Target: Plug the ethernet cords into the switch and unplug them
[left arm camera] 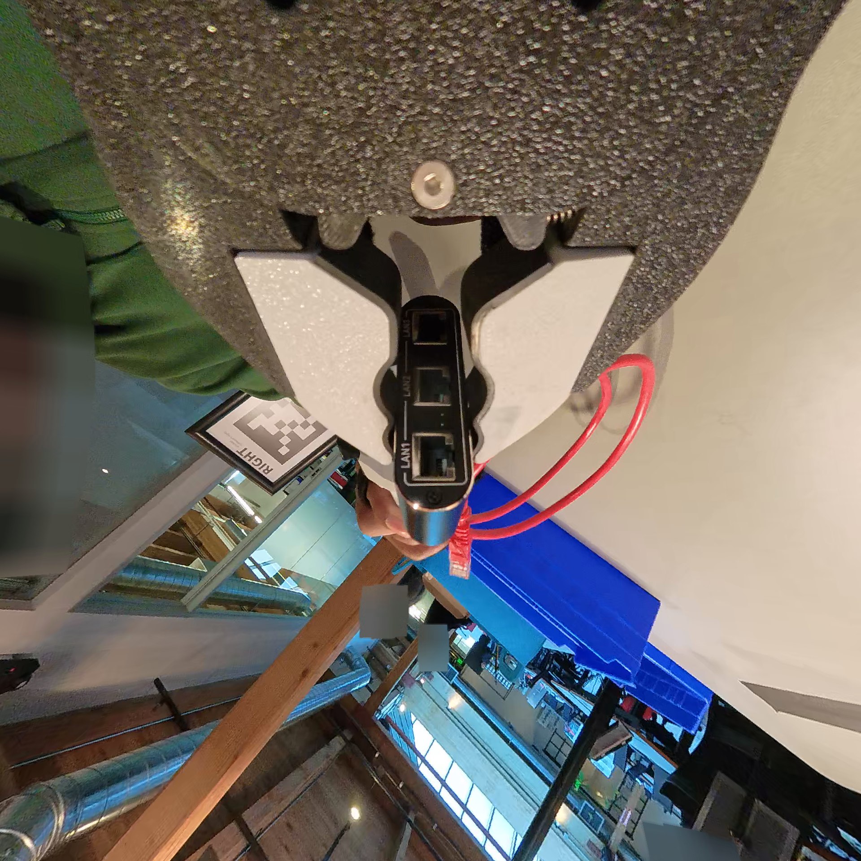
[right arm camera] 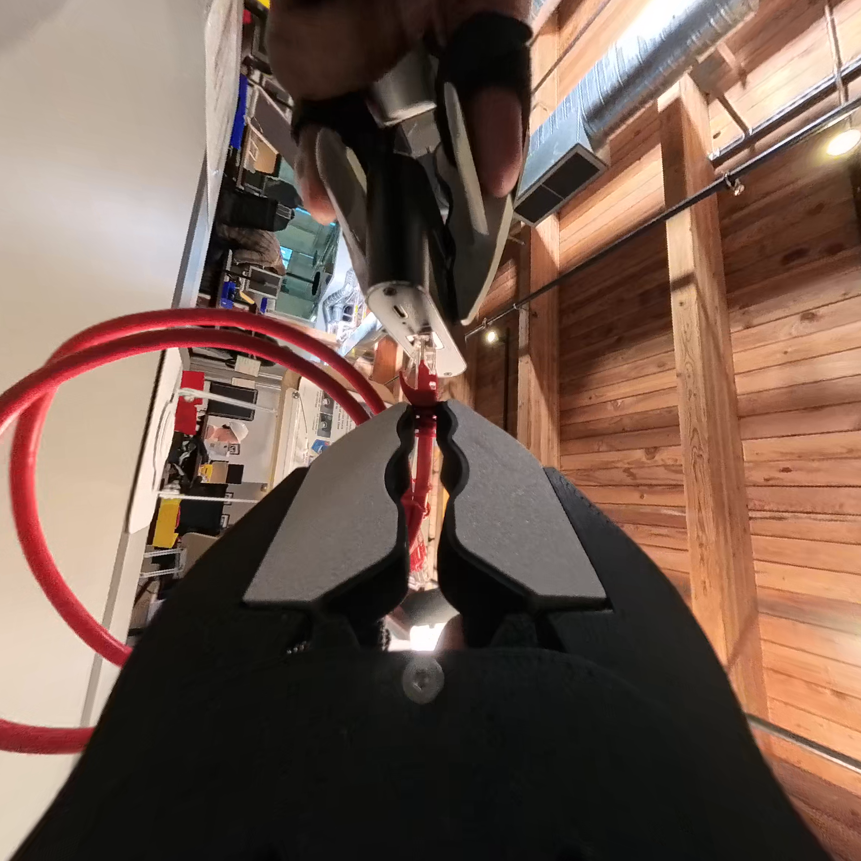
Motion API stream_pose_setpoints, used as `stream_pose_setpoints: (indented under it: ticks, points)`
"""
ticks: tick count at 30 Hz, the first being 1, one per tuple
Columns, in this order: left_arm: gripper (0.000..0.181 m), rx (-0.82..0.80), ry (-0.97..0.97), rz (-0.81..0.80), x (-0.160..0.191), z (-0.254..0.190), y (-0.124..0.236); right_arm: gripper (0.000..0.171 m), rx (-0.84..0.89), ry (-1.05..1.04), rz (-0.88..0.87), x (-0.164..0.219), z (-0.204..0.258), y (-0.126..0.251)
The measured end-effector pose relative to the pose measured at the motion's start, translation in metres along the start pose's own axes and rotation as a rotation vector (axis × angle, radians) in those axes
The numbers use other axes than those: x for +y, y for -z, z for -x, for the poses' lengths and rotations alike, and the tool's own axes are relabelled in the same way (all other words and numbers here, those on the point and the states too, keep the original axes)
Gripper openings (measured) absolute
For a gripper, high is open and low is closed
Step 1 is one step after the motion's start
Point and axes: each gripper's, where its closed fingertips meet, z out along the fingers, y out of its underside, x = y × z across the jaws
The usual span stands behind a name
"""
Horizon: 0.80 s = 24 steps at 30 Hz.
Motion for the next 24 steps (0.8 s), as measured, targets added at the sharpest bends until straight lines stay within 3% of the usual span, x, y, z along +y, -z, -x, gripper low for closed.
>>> stream_pose_setpoints:
  ticks: [7, 24]
  points:
    - [0.026, -0.033, -0.033, -0.068, -0.009, 0.003, 0.001, 0.009, 0.01, 0.005, 0.092, 0.005, 0.0, -0.004]
    - [0.026, -0.06, 0.062, -0.091, -0.008, 0.015, 0.004, 0.009, 0.006, 0.107, 0.058, 0.0, 0.007, -0.002]
